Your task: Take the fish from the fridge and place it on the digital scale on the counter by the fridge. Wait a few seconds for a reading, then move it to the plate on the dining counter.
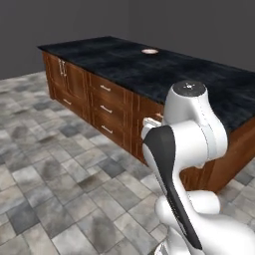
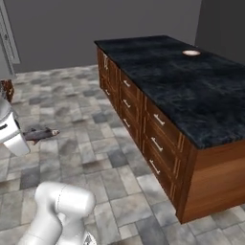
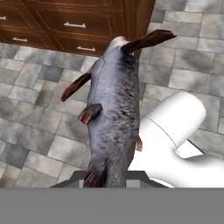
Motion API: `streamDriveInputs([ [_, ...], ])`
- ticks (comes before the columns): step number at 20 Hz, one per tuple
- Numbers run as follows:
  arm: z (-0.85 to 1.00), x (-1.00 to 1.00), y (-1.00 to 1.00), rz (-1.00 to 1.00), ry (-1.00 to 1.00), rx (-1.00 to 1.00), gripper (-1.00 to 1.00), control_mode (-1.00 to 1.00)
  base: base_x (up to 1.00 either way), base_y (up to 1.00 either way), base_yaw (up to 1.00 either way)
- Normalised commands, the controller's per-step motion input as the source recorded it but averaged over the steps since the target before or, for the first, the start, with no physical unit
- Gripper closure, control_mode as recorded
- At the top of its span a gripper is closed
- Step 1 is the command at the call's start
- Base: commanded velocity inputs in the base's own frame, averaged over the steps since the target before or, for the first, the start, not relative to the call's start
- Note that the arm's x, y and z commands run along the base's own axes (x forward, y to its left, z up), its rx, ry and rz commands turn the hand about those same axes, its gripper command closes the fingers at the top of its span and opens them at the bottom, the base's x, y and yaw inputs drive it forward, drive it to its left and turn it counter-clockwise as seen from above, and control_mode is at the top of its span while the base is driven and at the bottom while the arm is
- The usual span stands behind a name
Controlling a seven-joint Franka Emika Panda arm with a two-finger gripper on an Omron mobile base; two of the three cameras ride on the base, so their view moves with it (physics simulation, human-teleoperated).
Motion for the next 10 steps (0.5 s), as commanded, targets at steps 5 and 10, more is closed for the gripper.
streamDriveInputs([
  [5,0.0,0.0,0.0,0.0,0.0,0.0,1.0,1.0,-0.05,-1.0,0.2],
  [10,0.0,0.0,0.0,0.0,0.0,0.0,1.0,1.0,0.0,-1.0,0.32],
])
